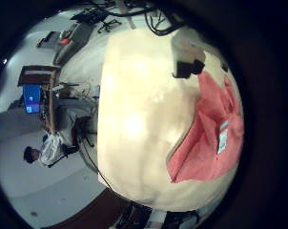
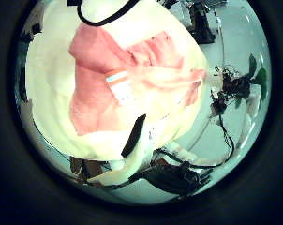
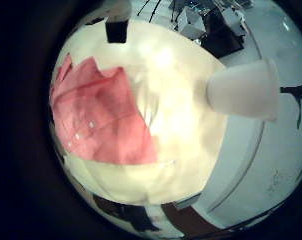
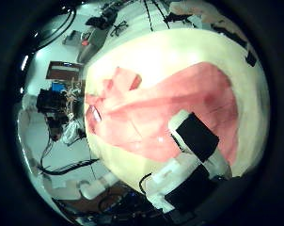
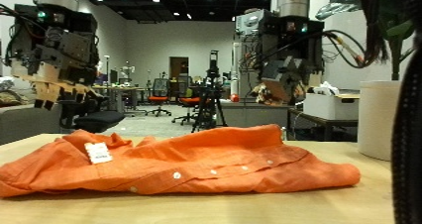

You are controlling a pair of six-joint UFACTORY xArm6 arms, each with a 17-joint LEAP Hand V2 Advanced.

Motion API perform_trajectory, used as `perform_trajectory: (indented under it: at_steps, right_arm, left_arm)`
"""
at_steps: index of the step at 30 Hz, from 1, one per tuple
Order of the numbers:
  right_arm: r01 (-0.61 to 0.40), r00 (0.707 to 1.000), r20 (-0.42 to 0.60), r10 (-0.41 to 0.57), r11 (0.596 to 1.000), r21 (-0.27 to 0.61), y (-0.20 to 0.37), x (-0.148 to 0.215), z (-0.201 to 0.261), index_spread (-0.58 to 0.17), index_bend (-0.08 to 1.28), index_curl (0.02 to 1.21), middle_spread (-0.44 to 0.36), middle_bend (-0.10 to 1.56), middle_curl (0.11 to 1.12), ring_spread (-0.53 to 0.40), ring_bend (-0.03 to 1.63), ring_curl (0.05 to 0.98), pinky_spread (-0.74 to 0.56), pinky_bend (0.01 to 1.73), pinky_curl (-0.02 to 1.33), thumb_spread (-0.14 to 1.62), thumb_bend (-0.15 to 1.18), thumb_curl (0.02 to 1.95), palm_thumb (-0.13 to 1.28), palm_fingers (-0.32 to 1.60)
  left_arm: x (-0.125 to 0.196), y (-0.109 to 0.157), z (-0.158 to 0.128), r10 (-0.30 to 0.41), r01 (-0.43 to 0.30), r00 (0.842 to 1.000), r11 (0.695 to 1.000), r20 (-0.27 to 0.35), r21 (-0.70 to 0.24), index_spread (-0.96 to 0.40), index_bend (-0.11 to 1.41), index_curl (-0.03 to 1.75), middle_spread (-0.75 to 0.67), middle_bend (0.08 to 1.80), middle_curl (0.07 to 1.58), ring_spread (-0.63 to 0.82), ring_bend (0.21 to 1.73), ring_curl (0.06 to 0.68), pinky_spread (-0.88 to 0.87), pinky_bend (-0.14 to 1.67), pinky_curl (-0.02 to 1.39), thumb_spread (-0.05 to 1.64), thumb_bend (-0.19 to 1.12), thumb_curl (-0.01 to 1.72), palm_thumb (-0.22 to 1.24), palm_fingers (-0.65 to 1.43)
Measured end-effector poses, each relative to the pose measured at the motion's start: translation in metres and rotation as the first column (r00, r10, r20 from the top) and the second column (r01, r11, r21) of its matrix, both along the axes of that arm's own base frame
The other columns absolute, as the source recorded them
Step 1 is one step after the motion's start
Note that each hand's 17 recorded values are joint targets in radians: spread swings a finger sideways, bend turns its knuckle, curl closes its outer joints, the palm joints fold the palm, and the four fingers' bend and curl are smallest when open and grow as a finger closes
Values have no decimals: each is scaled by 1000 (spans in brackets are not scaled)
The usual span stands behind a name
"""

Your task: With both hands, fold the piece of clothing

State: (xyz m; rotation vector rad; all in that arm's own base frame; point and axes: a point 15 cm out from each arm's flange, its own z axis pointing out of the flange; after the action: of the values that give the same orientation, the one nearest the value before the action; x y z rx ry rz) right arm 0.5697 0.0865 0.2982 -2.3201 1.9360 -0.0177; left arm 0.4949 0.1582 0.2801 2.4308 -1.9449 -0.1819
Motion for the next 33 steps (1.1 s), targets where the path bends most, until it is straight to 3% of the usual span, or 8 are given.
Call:
perform_trajectory:
  at_steps: [5,10,17,21,28,33]
  right_arm:
    - [11,999,34,-11,1000,-5,-25,-26,30,-364,380,515,-47,501,458,35,641,371,305,424,544,1497,5,248,735,202]
    - [1,1000,-17,-1,999,-33,-36,-54,28,-375,358,491,-56,497,444,25,610,346,322,348,492,1485,2,246,759,264]
    - [-92,979,-193,63,985,-149,-67,-79,-14,-378,223,437,-48,353,389,77,456,297,293,343,459,1306,-30,256,695,52]
    - [-145,958,-272,94,974,-173,-75,-80,-47,-379,184,400,-49,289,362,121,380,262,284,327,426,1190,-28,269,660,56]
    - [-219,912,-388,131,957,-193,-83,-80,-106,-384,159,362,-63,212,340,155,309,242,283,303,394,1100,-30,292,630,20]
    - [-278,884,-441,155,933,-230,-83,-80,-136,-379,152,330,-46,183,328,166,286,239,289,316,382,1020,-42,292,568,-12]
  left_arm:
    - [-20,-11,28,-35,35,999,999,23,-3,73,136,503,363,188,338,422,575,261,405,494,382,1186,-21,236,207,-70]
    - [-52,-37,28,-87,86,996,995,-22,-47,80,143,432,360,180,321,455,544,247,456,470,355,1166,-19,242,194,-42]
    - [-86,-74,0,-150,141,983,986,-101,-92,76,153,373,345,183,308,476,520,238,470,446,333,1150,-19,248,187,-26]
    - [-105,-89,-26,-175,159,972,981,-155,-110,75,156,352,329,181,302,476,514,236,465,432,327,1146,-21,249,180,-19]
    - [-112,-99,-58,-189,172,968,979,-165,-113,70,162,334,308,181,297,478,506,233,456,414,318,1147,-18,249,178,-11]
    - [-117,-101,-65,-189,170,966,978,-175,-116,73,162,325,303,182,293,481,504,232,455,409,316,1147,-18,249,178,-7]
